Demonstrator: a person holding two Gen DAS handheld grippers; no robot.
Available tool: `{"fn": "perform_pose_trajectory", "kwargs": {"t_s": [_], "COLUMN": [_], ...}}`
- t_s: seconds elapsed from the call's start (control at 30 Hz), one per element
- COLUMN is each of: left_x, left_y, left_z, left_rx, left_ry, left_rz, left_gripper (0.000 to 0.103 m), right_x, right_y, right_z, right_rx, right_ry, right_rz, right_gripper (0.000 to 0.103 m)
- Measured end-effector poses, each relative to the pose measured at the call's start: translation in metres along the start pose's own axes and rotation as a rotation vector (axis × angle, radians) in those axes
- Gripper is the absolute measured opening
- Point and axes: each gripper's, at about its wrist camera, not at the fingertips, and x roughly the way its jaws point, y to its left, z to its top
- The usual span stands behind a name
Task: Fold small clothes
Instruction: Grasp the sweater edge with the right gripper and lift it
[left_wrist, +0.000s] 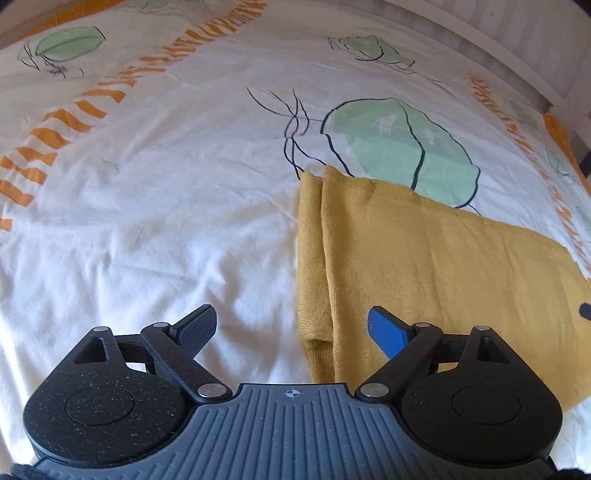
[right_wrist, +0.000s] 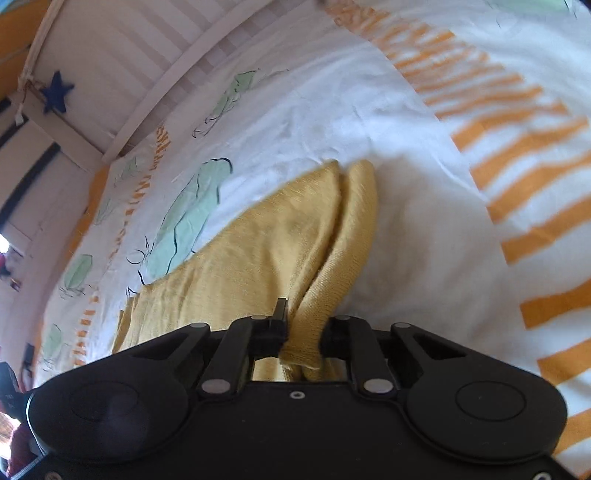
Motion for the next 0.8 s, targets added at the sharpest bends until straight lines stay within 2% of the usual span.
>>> {"fn": "perform_pose_trajectory", "kwargs": {"t_s": [0.17, 0.4, 0.63, 0.7, 0.8], "left_x": [-0.008, -0.023, -0.025, -0.024, -0.024], "left_y": [0.004, 0.025, 0.051, 0.056, 0.060], "left_z": [0.010, 0.018, 0.024, 0.025, 0.027], "left_rx": [0.006, -0.025, -0.106, -0.123, -0.135], "left_ry": [-0.020, -0.062, -0.069, -0.066, -0.064], "left_rz": [-0.048, -0.049, -0.044, -0.040, -0.039], "left_gripper": [0.089, 0.089, 0.089, 0.089, 0.089], "right_x": [-0.003, 0.022, 0.081, 0.099, 0.124], "right_y": [0.053, 0.145, 0.228, 0.242, 0.258], "right_z": [0.009, 0.003, -0.032, -0.046, -0.067], "right_rx": [-0.085, -0.199, -0.280, -0.294, -0.342], "right_ry": [0.002, 0.021, 0.101, 0.133, 0.166], "right_rz": [-0.019, 0.064, 0.156, 0.161, 0.123], "right_gripper": [0.020, 0.020, 0.020, 0.020, 0.020]}}
